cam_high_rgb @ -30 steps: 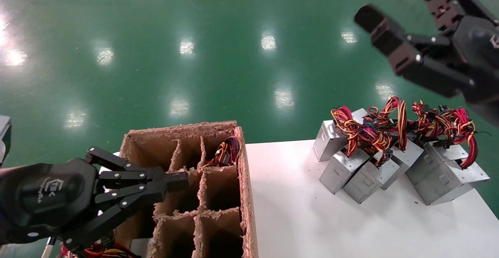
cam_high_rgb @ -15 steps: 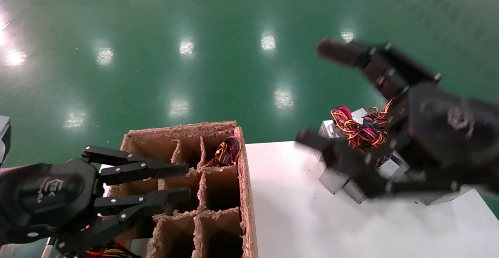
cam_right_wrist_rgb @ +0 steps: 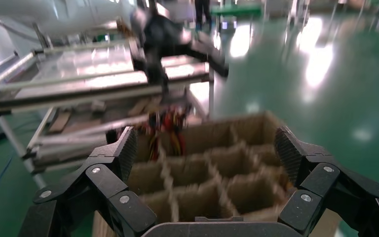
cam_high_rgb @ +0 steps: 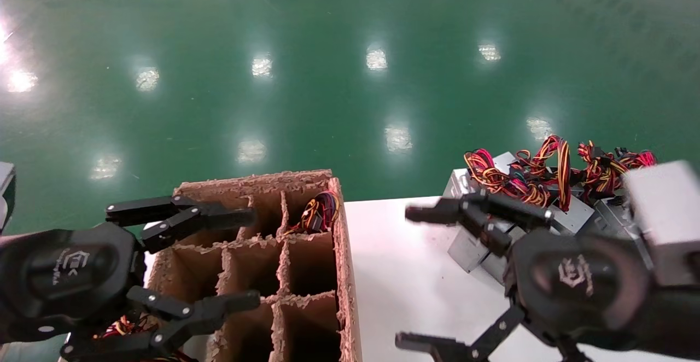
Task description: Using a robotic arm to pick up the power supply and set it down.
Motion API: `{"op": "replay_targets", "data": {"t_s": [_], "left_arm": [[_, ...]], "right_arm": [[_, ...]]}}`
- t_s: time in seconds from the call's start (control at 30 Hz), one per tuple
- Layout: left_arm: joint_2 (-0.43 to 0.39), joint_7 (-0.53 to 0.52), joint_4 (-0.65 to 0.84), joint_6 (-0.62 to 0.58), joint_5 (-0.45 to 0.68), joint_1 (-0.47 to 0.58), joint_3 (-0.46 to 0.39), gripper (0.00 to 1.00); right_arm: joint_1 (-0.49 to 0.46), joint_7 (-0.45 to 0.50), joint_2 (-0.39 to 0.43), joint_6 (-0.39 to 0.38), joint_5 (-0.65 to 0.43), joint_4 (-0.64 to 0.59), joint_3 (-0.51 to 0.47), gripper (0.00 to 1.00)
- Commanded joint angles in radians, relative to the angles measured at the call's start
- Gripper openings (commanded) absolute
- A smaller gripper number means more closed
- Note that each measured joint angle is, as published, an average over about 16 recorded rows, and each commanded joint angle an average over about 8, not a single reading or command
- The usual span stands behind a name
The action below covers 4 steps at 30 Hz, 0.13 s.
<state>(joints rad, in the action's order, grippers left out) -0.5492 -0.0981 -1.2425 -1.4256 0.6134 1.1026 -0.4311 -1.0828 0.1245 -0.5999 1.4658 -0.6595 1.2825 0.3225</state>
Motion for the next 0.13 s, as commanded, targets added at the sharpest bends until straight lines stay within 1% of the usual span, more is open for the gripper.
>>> {"op": "replay_targets", "data": {"t_s": [0.03, 0.13], "left_arm": [[0.0, 0.0, 0.0, 0.0, 0.0, 0.0, 0.0, 1.0], [0.0, 0.0, 0.0, 0.0, 0.0, 0.0, 0.0, 1.0]], "right_arm": [[0.011, 0.075, -0.014, 0.039, -0.099, 0.002, -0.059, 1.0], [0.014, 0.094, -0.018, 0.051, -0.129, 0.003, -0.077, 1.0]]}}
